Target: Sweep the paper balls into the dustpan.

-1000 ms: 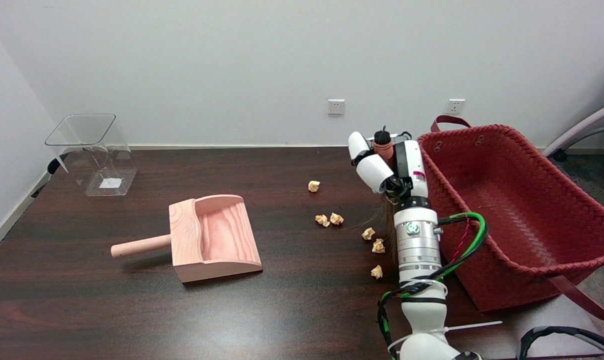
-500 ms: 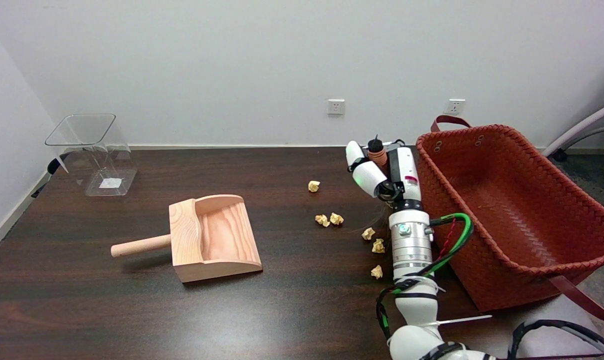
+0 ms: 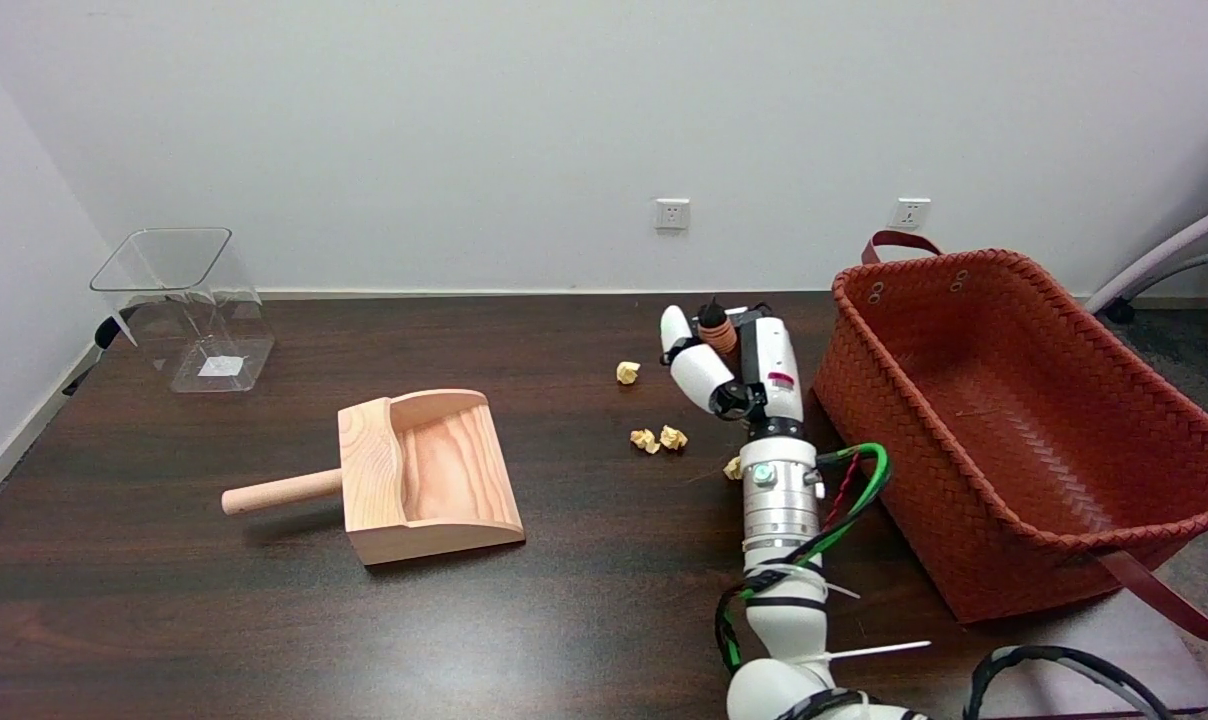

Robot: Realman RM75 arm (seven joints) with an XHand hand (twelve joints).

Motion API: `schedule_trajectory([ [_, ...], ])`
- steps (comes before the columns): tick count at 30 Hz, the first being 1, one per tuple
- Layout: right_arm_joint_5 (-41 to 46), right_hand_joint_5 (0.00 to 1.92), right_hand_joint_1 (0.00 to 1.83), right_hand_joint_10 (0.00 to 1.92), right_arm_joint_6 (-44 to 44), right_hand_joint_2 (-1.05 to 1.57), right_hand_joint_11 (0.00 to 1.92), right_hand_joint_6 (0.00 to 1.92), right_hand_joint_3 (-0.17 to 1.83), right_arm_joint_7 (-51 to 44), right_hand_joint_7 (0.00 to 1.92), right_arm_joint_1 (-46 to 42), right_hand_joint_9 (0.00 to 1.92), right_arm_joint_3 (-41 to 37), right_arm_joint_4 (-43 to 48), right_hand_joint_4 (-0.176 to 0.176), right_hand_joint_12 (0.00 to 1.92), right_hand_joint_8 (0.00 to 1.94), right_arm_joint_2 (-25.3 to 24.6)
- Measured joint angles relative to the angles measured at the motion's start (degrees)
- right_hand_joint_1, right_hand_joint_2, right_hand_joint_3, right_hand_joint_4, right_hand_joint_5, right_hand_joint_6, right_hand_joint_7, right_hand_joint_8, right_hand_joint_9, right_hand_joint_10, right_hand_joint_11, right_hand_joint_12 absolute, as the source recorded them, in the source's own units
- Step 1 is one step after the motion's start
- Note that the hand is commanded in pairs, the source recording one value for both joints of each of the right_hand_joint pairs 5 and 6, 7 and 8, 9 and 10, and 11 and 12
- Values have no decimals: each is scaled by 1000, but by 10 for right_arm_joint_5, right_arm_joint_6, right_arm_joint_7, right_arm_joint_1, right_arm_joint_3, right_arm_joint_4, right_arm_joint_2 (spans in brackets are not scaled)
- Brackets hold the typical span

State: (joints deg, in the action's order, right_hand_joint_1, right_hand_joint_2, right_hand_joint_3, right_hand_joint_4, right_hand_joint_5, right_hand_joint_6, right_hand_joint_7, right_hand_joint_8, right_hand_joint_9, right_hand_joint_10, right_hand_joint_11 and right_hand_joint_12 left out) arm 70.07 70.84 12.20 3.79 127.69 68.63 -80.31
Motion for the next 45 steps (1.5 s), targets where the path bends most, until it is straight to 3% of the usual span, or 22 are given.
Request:
schedule_trajectory([
  [25,-1,1920,682,1920,51,1571,1920,1920,176,196,1920,49,1920,8,-51,0,1920,1920,-75],
  [45,26,1920,663,1920,16,1571,1920,1920,126,349,1920,85,1920,14,-60,0,1920,1920,-93],
])
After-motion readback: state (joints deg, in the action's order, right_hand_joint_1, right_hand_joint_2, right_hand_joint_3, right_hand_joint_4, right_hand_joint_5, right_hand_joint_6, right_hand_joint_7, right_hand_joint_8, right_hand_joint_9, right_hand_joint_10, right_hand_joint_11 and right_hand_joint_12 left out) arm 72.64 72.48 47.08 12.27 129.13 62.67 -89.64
